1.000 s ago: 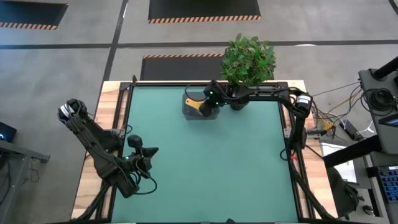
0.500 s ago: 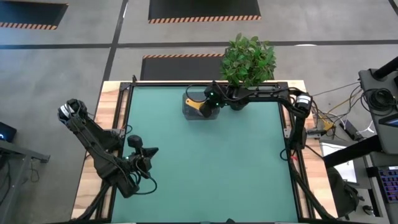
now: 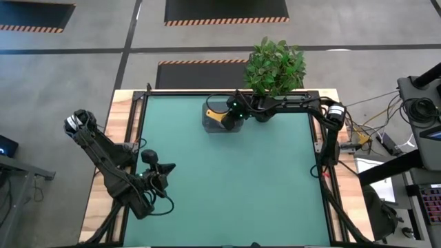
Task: Nest measuring cups in basket
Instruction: Put the measuring cup into the bin
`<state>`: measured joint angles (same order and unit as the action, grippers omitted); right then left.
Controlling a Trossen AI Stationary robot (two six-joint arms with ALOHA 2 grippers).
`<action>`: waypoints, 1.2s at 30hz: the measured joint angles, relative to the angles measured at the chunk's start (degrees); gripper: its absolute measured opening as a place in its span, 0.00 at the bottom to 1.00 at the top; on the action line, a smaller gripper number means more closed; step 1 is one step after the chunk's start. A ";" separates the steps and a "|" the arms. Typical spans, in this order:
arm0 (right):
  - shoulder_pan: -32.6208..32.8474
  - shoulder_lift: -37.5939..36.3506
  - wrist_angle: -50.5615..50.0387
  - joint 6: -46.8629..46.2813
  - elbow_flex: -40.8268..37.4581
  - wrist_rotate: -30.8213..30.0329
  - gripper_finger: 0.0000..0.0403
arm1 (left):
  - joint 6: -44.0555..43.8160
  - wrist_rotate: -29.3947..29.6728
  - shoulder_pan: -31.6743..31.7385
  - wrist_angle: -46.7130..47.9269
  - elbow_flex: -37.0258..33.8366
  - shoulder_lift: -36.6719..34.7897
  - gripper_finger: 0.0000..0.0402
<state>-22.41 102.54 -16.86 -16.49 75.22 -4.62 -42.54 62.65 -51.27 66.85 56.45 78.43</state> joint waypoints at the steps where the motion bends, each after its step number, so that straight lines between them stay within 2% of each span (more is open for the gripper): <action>1: 0.00 0.00 0.00 0.02 0.00 0.02 0.29 | 0.00 0.00 0.00 0.00 0.00 0.00 0.00; 20: 0.00 0.00 -0.07 0.02 0.00 0.06 0.29 | 0.02 -0.02 0.00 -0.24 0.00 0.00 0.00; 36: 0.00 0.00 0.04 -0.85 0.79 0.04 0.50 | 0.02 -0.02 0.00 -0.22 0.00 0.00 0.00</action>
<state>-22.41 102.54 -16.82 -17.34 76.01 -4.58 -42.52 62.63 -51.27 66.63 56.45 78.43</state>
